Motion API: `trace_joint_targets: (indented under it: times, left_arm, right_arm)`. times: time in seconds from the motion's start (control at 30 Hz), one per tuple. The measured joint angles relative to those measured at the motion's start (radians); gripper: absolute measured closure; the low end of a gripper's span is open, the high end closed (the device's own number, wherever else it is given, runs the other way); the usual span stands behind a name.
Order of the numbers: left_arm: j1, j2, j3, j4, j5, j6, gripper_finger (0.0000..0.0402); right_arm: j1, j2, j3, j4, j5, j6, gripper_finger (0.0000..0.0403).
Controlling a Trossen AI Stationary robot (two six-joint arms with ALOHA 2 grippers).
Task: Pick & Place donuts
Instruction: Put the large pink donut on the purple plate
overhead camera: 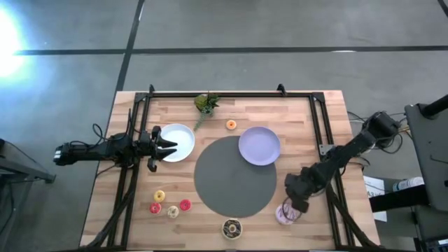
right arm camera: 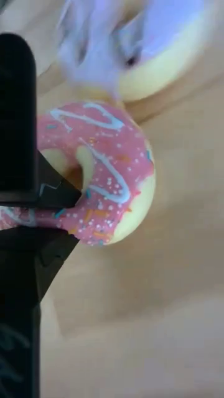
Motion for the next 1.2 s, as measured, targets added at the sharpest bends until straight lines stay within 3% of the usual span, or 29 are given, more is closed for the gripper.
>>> trace_joint_targets:
  times: [0.13, 0.27, 0.43, 0.53, 0.7, 0.83, 1.0, 1.2]
  left_arm:
    - [0.000, 0.000, 0.000, 0.000, 0.000, 0.000, 0.0310]
    - [0.000, 0.000, 0.000, 0.000, 0.000, 0.000, 0.0310]
    - [0.000, 0.000, 0.000, 0.000, 0.000, 0.000, 0.0310]
    - [0.000, 0.000, 0.000, 0.000, 0.000, 0.000, 0.0310]
    - [0.000, 0.000, 0.000, 0.000, 0.000, 0.000, 0.0310]
    - [0.000, 0.000, 0.000, 0.000, 0.000, 0.000, 0.0310]
    - [0.000, 0.000, 0.000, 0.000, 0.000, 0.000, 0.0310]
    - [0.000, 0.000, 0.000, -0.001, 0.000, 0.000, 0.0310]
  right_arm:
    - [-0.136, -0.134, 0.024, -0.043, 0.103, 0.022, 0.0384]
    - [-0.377, -0.228, 0.025, -0.041, 0.183, -0.004, 0.0384]
    - [-0.692, -0.181, 0.041, 0.057, 0.195, -0.191, 0.0384]
    - [-0.814, -0.090, 0.084, 0.098, 0.168, -0.307, 0.0384]
    - [-0.865, 0.066, 0.140, 0.096, 0.060, -0.469, 0.0372]
    - [-0.836, 0.146, 0.145, 0.093, 0.059, -0.495, 0.0363]
    - [-0.828, 0.140, 0.146, 0.071, 0.067, -0.534, 0.0340]
    - [-0.823, 0.052, 0.147, -0.002, 0.120, -0.542, 0.0278]
